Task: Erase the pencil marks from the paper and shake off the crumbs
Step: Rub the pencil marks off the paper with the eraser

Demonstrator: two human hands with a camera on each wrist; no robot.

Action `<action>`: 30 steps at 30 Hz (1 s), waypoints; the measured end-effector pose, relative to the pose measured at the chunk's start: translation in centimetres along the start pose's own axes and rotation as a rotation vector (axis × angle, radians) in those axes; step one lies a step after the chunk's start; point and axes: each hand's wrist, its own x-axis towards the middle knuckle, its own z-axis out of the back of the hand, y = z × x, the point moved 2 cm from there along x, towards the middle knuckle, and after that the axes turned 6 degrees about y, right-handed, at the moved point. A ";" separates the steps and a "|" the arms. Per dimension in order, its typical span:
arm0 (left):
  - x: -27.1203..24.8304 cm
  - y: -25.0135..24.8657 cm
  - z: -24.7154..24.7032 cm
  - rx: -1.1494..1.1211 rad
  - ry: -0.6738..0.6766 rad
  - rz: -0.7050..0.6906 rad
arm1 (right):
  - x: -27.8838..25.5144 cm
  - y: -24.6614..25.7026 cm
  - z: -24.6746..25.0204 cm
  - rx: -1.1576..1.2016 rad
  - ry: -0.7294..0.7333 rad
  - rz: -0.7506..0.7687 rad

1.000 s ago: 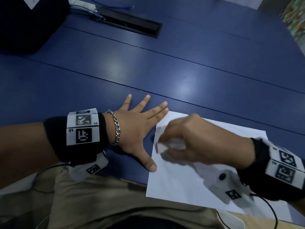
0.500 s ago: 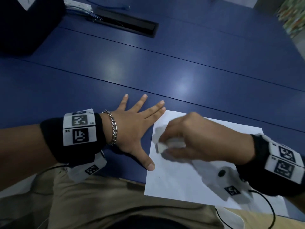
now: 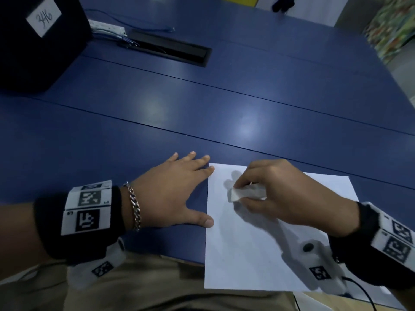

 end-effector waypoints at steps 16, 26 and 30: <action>1.0 0.8 0.0 0.071 0.042 0.145 | 3.5 1.3 0.3 -0.001 -0.029 0.099; 1.0 0.8 -0.1 0.063 0.061 0.172 | 4.0 1.2 0.8 -0.045 -0.012 0.209; 0.9 0.8 -0.2 0.069 0.070 0.180 | 2.9 2.3 0.6 -0.034 0.182 0.289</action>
